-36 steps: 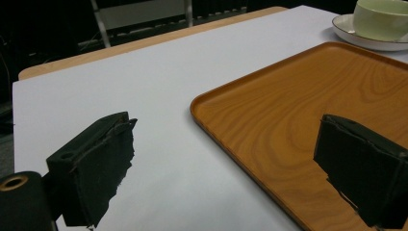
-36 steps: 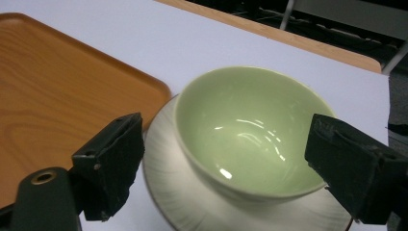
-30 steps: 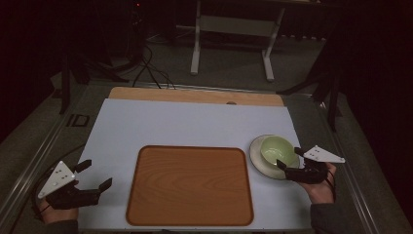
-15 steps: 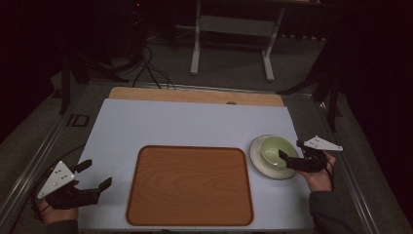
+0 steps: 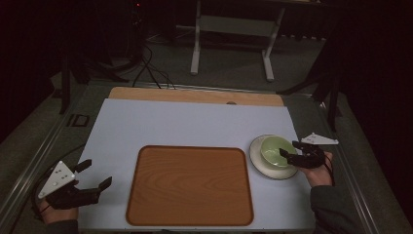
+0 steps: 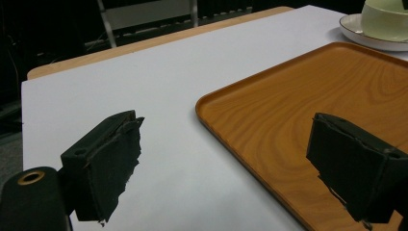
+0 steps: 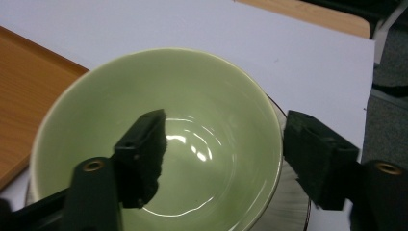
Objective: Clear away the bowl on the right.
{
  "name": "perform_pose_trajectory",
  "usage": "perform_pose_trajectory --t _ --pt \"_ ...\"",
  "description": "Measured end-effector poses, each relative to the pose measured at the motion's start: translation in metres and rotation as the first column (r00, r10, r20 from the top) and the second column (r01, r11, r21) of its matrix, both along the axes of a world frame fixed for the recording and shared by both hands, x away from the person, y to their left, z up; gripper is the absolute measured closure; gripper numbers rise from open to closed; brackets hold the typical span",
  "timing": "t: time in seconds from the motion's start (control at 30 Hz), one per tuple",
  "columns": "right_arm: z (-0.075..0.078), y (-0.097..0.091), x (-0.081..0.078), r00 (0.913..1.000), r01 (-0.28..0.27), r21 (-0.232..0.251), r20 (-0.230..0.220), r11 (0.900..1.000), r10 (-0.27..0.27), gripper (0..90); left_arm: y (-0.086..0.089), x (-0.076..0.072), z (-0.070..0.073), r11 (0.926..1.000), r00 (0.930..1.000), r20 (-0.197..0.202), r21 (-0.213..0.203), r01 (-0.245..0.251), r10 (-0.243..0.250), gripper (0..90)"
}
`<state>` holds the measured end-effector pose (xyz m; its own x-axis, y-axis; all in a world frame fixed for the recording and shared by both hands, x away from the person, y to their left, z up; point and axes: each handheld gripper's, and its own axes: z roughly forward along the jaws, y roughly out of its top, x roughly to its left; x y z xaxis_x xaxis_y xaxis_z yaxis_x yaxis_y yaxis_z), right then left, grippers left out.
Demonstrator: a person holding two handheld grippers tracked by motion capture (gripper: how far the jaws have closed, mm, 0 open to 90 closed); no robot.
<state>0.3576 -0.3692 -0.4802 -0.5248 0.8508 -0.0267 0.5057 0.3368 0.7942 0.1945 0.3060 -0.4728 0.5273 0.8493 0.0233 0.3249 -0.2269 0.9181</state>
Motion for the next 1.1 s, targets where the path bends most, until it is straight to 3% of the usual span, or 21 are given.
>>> perform_pose_trajectory --t 0.43,0.77,0.93,1.1 --pt "-0.002 -0.005 0.016 0.9947 0.032 -0.017 -0.097 0.9994 -0.033 61.8 0.000 0.000 0.001 1.0000 1.0000 0.007 0.006 -0.002 0.002 11.3" --pt "-0.011 -0.004 0.023 0.9806 0.041 -0.033 -0.190 0.9986 -0.046 66.1 0.000 -0.001 0.001 1.0000 1.0000 0.009 0.008 -0.001 0.001 11.6" --pt "-0.014 -0.003 0.023 0.9787 0.052 -0.027 -0.197 0.9983 -0.057 71.0 -0.001 -0.001 0.001 0.9999 0.9999 0.010 0.010 0.001 -0.001 11.8" --pt "-0.014 -0.002 0.026 0.9677 0.064 -0.027 -0.242 0.9976 -0.069 73.8 -0.001 -0.001 0.001 0.9999 0.9999 0.016 0.014 -0.001 0.001 11.9"
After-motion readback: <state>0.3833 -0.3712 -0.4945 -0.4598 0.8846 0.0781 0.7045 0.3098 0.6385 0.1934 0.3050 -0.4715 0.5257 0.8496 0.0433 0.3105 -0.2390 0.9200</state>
